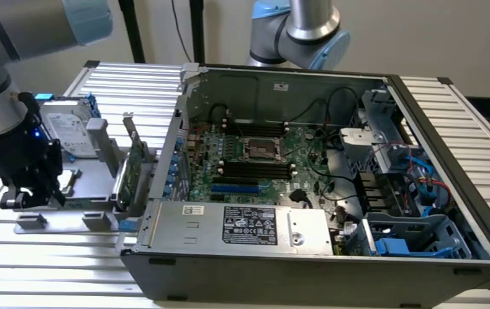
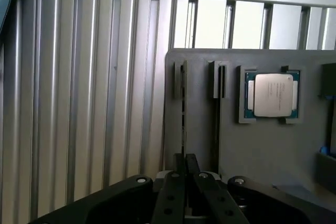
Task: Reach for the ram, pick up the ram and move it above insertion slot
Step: 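Pick up the ram and move it above insertion slot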
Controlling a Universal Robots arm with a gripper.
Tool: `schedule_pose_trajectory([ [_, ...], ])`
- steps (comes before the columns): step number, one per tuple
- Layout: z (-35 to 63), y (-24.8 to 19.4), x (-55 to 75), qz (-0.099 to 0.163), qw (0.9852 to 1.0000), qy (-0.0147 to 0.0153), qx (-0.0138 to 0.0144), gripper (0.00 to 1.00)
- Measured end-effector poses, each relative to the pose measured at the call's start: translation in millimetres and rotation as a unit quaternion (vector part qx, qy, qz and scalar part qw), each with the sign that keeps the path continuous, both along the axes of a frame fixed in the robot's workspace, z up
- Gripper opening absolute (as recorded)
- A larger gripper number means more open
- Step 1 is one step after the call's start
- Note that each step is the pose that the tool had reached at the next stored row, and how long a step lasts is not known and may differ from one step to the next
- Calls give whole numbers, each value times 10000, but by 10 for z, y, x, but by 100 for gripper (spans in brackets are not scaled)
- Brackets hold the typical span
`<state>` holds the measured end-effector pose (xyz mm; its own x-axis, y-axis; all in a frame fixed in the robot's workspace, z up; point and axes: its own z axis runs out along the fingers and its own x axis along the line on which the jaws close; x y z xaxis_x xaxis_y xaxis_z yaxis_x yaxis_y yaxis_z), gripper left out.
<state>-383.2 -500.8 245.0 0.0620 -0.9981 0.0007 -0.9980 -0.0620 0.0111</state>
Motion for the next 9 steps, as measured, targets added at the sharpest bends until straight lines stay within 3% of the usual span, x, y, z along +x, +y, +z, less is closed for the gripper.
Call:
schedule_pose_trajectory([
  [9,390,18,23,-18,10000,0,0,13],
])
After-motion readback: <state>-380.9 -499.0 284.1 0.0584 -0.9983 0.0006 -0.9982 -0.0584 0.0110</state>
